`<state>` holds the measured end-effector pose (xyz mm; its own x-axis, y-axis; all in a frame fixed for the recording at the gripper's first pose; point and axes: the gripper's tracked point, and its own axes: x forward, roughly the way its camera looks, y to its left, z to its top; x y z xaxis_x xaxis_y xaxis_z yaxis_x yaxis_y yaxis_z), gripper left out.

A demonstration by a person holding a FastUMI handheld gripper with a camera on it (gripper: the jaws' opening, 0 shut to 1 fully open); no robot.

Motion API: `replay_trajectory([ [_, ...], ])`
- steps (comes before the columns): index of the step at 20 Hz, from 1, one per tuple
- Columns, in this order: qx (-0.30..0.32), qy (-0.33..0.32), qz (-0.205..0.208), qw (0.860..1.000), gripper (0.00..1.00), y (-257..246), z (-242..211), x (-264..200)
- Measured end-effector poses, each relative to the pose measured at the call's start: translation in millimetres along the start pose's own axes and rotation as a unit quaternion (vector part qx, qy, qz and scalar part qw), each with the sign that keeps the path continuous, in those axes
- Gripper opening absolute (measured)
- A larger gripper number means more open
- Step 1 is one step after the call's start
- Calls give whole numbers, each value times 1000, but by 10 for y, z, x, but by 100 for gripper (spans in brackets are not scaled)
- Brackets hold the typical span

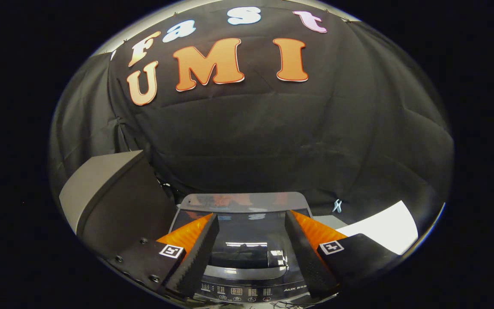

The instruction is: Put the clothes into the washing machine and then close the washing machine lid.

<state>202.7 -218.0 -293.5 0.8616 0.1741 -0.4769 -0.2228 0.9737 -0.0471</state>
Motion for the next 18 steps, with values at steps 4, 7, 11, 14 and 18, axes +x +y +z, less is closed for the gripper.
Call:
replay_trajectory([
  [4,6,-33,3,999,99,-13,445,-137],
  [7,10,-62,1,998,99,-19,802,-313],
  [11,7,-98,-4,995,99,-20,1254,-657],
  [14,2,-121,-9,993,99,29,1491,-943],
  [18,5,-141,-34,989,99,93,1618,-1322],
])
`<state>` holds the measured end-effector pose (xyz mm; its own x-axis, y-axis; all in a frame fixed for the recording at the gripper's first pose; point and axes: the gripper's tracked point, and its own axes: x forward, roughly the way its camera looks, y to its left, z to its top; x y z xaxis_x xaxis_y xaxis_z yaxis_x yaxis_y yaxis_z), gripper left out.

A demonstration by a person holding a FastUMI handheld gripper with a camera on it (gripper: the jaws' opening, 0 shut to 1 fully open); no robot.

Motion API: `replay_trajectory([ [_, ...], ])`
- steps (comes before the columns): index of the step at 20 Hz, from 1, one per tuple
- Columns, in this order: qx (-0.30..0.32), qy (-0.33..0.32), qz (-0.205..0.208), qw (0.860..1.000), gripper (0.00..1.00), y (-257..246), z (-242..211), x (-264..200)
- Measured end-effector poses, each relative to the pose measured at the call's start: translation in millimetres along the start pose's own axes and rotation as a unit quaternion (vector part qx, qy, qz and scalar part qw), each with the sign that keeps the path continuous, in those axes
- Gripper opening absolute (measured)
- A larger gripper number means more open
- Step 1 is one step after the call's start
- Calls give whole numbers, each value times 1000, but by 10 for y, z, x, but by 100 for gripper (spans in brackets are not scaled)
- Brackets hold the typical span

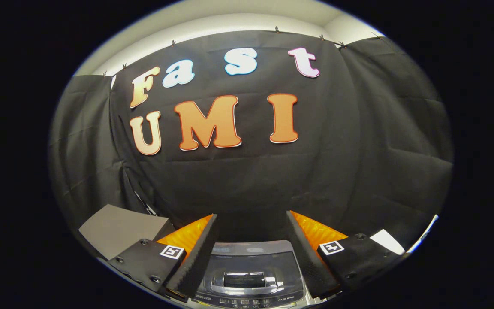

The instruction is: Put the clothes into the washing machine and then close the washing machine lid.

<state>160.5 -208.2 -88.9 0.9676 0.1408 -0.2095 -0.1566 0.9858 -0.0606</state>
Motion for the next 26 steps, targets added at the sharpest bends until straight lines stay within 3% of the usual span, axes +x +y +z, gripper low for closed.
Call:
replay_trajectory([
  [11,31,-45,-110,992,99,187,68,-1192],
  [26,17,-82,-124,989,99,596,434,-1718],
])
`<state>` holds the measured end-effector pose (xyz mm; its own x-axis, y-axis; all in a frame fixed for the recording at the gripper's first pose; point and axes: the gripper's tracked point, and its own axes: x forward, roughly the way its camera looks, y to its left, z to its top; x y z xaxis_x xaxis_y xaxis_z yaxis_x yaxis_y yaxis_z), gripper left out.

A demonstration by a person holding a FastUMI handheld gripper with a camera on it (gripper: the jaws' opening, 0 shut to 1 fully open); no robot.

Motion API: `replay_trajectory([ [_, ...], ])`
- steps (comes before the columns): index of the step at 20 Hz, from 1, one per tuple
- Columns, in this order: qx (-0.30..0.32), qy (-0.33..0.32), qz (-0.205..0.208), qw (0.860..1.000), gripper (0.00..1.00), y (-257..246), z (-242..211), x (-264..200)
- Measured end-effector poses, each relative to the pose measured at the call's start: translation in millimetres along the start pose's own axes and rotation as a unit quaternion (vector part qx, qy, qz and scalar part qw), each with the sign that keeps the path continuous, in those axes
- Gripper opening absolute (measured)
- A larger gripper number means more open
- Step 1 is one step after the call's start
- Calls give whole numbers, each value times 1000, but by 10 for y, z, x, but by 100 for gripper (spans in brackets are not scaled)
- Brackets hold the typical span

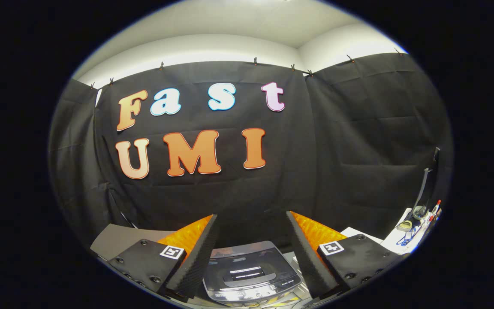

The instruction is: Put the clothes into the washing machine and then close the washing machine lid.

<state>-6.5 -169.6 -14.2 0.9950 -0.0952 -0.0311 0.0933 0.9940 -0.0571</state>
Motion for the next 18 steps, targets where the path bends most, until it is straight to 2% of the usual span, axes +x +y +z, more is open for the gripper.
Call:
replay_trajectory([
  [4,-8,-13,-8,1000,99,-62,163,-132],
  [10,-1,-14,-15,1000,99,-247,117,-167],
  [18,1,-12,6,1000,99,-264,113,-84],
])
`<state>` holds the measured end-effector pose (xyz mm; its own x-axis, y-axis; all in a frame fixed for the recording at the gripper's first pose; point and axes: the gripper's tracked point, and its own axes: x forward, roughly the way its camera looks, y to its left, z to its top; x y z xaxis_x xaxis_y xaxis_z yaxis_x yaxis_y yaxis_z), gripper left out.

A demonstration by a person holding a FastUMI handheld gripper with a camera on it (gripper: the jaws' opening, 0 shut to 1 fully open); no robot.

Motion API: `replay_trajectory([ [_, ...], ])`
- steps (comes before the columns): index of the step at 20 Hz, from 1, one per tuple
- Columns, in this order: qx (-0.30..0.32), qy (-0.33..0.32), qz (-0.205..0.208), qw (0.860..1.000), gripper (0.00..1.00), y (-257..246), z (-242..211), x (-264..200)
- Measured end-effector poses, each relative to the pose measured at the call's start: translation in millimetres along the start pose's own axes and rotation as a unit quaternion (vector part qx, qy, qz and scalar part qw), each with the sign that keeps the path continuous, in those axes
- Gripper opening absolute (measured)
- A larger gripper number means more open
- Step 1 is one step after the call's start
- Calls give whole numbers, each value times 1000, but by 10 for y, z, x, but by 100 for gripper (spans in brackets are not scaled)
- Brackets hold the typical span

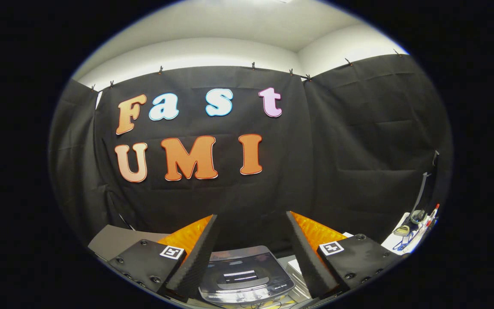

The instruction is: Put the clothes into the washing machine and then close the washing machine lid.

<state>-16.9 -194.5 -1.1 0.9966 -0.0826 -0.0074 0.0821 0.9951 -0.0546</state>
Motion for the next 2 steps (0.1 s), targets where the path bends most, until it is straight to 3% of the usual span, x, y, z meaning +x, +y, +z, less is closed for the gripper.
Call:
replay_trajectory([
  [2,-1,2,6,1000,99,5,-11,13],
])
